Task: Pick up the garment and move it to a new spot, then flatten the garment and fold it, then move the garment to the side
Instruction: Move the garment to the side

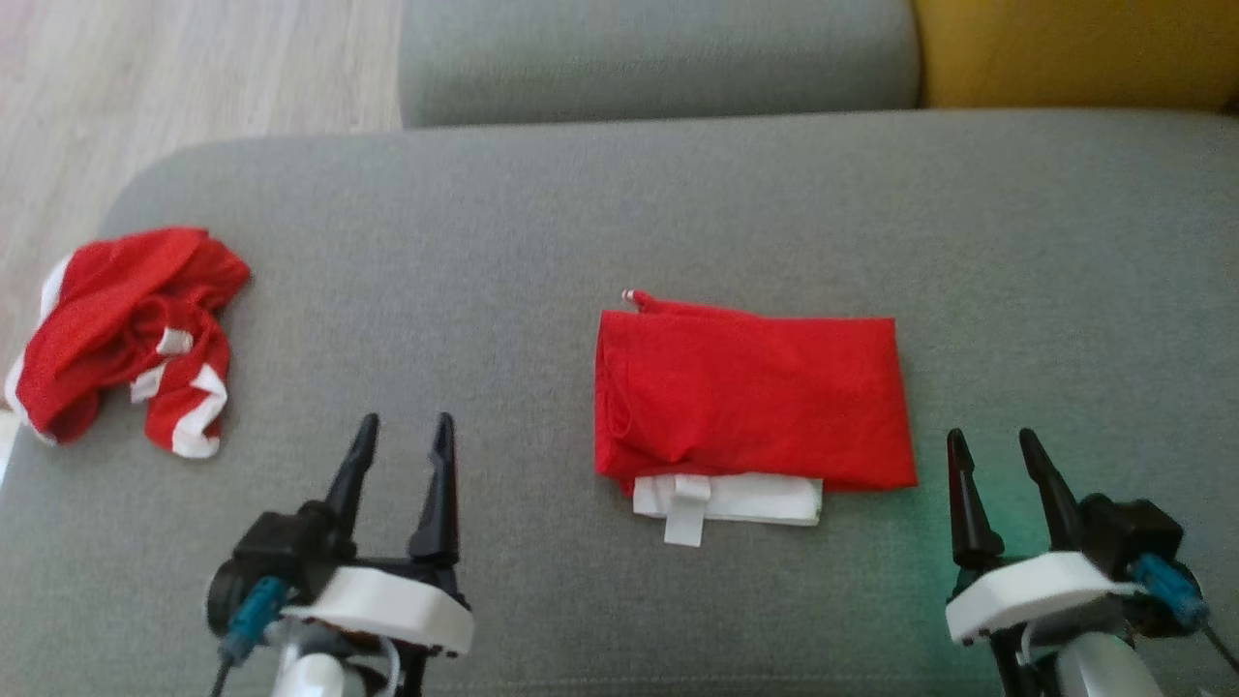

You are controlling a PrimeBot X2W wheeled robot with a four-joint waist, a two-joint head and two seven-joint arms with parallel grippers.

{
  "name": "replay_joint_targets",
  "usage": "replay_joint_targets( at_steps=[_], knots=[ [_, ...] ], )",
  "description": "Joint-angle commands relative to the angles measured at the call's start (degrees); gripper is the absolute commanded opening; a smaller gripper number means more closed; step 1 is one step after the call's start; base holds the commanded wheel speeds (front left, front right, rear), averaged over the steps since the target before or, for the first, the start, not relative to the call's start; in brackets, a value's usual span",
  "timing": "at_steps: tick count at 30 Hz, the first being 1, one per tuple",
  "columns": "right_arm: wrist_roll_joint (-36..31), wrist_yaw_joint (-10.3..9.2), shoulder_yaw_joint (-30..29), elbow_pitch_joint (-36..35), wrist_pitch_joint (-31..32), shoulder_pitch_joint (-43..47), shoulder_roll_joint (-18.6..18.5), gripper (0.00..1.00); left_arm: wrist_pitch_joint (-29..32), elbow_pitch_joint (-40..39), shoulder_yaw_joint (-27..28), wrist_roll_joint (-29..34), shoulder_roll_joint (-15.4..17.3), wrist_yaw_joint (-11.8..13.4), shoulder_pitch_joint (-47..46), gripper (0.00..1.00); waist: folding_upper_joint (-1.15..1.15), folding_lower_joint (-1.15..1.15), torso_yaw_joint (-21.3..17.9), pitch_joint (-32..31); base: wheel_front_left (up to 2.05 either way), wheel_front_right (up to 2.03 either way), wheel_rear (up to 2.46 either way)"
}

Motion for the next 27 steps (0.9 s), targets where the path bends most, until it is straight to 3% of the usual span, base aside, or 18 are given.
replay_joint_targets(
  at_steps=[1,14,20,21,22,23,27],
  knots=[
    [1.11,-0.04,1.11,-0.31,0.45,-4.26,-0.21,1.0,-0.35,-1.46,0.9,0.39,0.15,-0.3,-3.49,1.0,0.0,0.0,0.91,2.29,0.0,0.0,0.0],
    [16.21,-0.04,3.09,17.0,4.83,-16.98,-0.21,1.0,-0.35,-0.27,-0.59,1.29,0.15,-1.57,-8.26,1.0,0.0,0.0,5.74,11.0,0.0,0.0,0.0],
    [17.11,-0.04,4.72,24.14,4.89,-21.36,-0.21,1.0,-0.35,-0.47,-0.4,0.95,0.15,-1.62,-9.27,1.0,0.0,0.0,6.79,12.63,0.0,0.0,0.0],
    [16.93,-0.04,5.04,25.01,4.64,-21.97,-0.21,0.49,-0.35,-0.48,-0.38,0.91,0.15,-1.59,-9.31,1.0,0.0,0.0,6.78,12.74,0.0,0.0,0.0],
    [16.93,-0.04,5.04,25.01,4.64,-21.97,-0.21,0.49,-0.35,-0.48,-0.38,0.91,0.15,-1.59,-9.31,1.0,0.0,0.0,6.78,12.74,0.0,0.0,0.0],
    [16.2,-0.04,5.29,25.76,4.05,-22.54,-0.21,0.02,-0.35,-0.49,-0.34,0.88,0.15,-1.54,-9.32,1.0,0.0,0.0,6.71,12.81,0.0,0.0,0.0],
    [10.98,-0.04,5.64,27.72,1.78,-24.58,-0.22,0.0,-0.35,-0.48,-0.02,0.53,0.15,-1.26,-9.3,1.0,0.0,0.0,5.72,12.6,0.0,0.0,0.0]
  ],
)
